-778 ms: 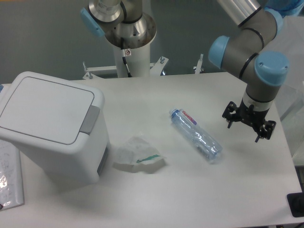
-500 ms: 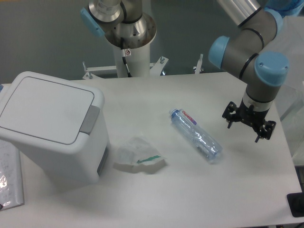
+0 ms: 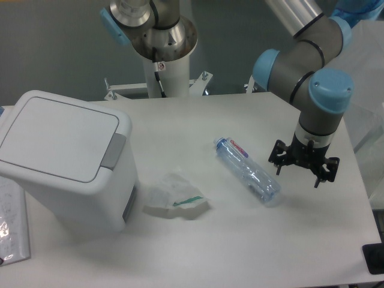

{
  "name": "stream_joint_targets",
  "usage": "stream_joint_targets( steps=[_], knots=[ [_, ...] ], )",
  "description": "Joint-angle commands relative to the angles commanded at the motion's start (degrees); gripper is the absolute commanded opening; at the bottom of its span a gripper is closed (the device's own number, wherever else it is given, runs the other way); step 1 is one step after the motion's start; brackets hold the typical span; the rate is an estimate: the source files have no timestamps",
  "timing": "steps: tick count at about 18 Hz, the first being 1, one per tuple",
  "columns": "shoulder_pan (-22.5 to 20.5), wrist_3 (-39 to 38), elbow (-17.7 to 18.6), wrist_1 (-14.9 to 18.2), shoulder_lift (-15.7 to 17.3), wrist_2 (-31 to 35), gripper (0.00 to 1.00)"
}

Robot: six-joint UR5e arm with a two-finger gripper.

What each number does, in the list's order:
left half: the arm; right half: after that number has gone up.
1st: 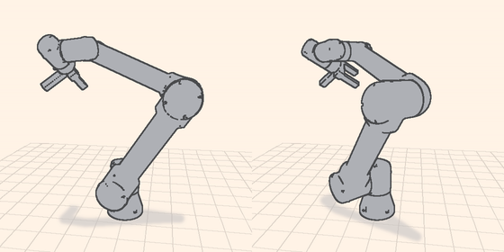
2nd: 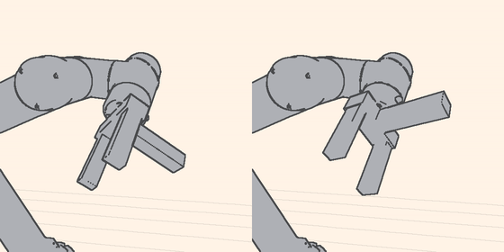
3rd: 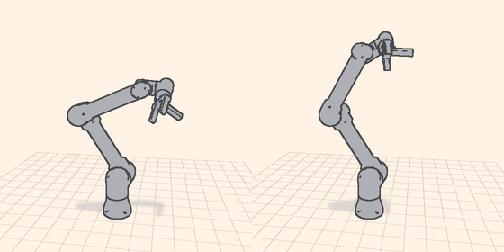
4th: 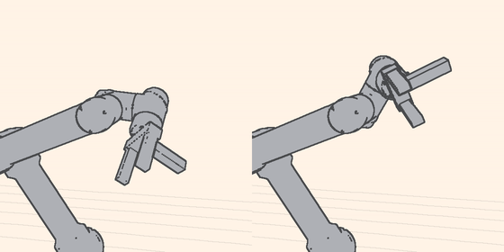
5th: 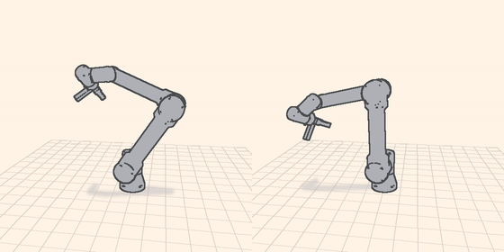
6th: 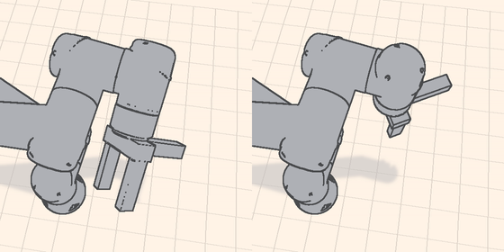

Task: Open the trash can
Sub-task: 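Move the gripper from beside the bottle toward the trash can, then position the open gripper over the trash can lid's grey tab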

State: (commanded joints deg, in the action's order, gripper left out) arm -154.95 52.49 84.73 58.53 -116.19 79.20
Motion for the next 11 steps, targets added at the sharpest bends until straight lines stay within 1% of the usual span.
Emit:
stream_joint_targets(
  steps=[3, 4, 6, 8, 11],
  knots=[
    [2.2, -11.3, -2.6, 0.5, 1.4, -4.1, 1.0],
    [3.4, -14.2, -3.2, 1.2, 1.8, -4.4, 1.0],
    [6.0, -18.4, -3.6, 2.5, 3.1, -4.5, 1.0],
    [8.5, -22.4, -3.9, 2.6, 4.3, -4.8, 1.0],
    [11.0, -27.5, -4.2, 2.9, 7.1, -8.2, 1.0]
  ],
)
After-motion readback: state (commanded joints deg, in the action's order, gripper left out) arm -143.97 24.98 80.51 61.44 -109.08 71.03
